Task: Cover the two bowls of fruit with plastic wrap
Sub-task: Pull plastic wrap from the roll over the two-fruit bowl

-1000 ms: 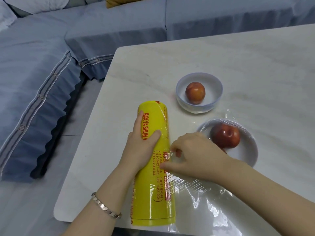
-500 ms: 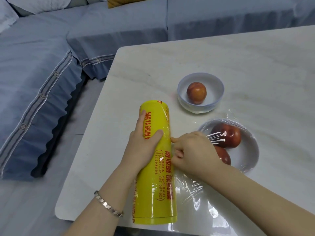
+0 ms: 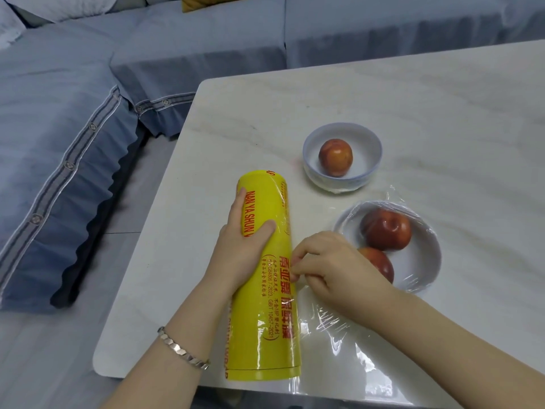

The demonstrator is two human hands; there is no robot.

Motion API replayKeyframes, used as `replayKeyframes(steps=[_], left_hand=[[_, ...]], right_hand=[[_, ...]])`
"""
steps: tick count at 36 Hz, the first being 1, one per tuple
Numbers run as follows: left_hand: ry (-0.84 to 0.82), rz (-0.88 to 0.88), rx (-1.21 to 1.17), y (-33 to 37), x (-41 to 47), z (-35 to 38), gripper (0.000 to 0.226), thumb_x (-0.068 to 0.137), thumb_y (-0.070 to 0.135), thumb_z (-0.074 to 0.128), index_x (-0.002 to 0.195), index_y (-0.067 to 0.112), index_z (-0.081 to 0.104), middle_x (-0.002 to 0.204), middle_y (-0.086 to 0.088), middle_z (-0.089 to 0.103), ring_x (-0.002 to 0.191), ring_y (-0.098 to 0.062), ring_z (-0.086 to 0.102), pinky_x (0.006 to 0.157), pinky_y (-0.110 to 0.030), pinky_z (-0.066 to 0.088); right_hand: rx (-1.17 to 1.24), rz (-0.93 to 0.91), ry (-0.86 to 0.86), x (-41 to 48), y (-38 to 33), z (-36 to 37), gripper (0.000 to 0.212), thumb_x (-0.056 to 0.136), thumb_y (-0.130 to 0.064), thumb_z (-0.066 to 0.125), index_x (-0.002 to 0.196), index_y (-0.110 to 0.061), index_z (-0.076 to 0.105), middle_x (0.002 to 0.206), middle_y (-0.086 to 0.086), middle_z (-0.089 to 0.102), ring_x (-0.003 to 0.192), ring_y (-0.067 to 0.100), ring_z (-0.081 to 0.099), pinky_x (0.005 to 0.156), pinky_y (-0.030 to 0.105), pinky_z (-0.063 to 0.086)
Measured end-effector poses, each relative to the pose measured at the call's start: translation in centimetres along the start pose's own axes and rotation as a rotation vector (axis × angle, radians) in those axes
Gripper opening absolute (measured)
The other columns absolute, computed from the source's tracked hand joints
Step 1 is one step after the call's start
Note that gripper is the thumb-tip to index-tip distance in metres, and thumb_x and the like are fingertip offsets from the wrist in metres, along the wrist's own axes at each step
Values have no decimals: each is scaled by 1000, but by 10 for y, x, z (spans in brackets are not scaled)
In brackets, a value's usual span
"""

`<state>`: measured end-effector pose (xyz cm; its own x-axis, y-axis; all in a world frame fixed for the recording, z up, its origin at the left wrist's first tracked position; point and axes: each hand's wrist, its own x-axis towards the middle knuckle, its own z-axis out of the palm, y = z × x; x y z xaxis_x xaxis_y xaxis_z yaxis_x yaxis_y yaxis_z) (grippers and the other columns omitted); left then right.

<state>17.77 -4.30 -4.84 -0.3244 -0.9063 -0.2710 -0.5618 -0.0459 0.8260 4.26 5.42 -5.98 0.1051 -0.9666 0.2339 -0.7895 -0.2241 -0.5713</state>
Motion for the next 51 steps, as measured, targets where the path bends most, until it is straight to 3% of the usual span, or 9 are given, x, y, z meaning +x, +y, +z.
replayKeyframes(steps=[8, 11, 16, 23, 30, 38, 43, 48, 51], left_hand=[[95, -69, -61, -4, -2, 1, 73, 71, 53, 72, 128, 42, 27, 127, -6, 52, 100, -24, 60, 87, -43, 52], [136, -69, 8, 1, -6, -1, 74, 72, 48, 73, 129, 35, 29, 130, -5, 40, 89, -15, 54, 77, -30, 44], [-84, -117, 246, 2, -16, -2, 128, 52, 56, 83, 143, 47, -6, 127, 1, 38, 108, -22, 50, 84, -33, 42], [-36, -61, 16, -6, -22, -1, 115, 66, 32, 83, 146, 44, 1, 118, 15, 39, 103, -12, 50, 83, -32, 44], [38, -39, -45, 2, -16, -4, 107, 66, 29, 82, 145, 42, 11, 117, 13, 44, 100, -13, 53, 79, -32, 46], [149, -34, 24, 16, 6, -11, 114, 53, 47, 74, 143, 48, 5, 130, 3, 48, 110, -23, 54, 92, -48, 49], [129, -91, 70, 15, 15, -3, 118, 44, 54, 70, 142, 51, 4, 128, 1, 48, 111, -26, 54, 94, -49, 47], [116, -156, 48, 8, 22, -5, 119, 42, 54, 69, 142, 49, 5, 129, -1, 50, 112, -29, 54, 93, -50, 47], [113, -143, 28, 6, 22, -5, 119, 41, 55, 69, 142, 49, 8, 128, 0, 51, 110, -28, 55, 93, -50, 48]], right_hand=[[71, -35, -114, -6, -7, -9, 30, 63, -11, 36, 59, -20, 65, 74, -7, 67, 73, 6, 50, 77, 19, 31], [88, -16, -143, -8, -7, -11, 34, 64, -12, 34, 62, -20, 66, 76, -8, 68, 74, 7, 52, 78, 20, 35], [82, -51, -199, -11, -7, -19, 46, 62, -9, 32, 74, -23, 75, 83, -6, 69, 75, 6, 56, 71, 15, 35], [94, 103, -297, -12, -23, -26, 42, 80, -37, 35, 102, -29, 70, 89, -4, 72, 83, 12, 62, 83, 25, 44], [-55, 190, -356, 10, -34, -30, 41, 66, -68, 61, 72, -27, 61, 77, -6, 53, 77, 12, 50, 58, 21, 30], [113, 303, -321, 27, -20, -26, 37, 72, -36, 72, 49, -27, 45, 118, 2, 62, 121, 10, 48, 95, 28, 41], [94, 368, -251, 29, -14, -15, 41, 68, -25, 65, 39, -19, 38, 79, 7, 68, 101, 23, 63, 78, 36, 51], [-25, 331, -157, 32, -8, 4, 44, 77, -17, 55, 44, -17, 26, 81, 11, 68, 95, 32, 62, 59, 31, 35], [-9, 330, -106, 35, -1, 5, 48, 80, -16, 54, 44, -18, 22, 56, 4, 48, 82, 33, 62, 57, 32, 38]])
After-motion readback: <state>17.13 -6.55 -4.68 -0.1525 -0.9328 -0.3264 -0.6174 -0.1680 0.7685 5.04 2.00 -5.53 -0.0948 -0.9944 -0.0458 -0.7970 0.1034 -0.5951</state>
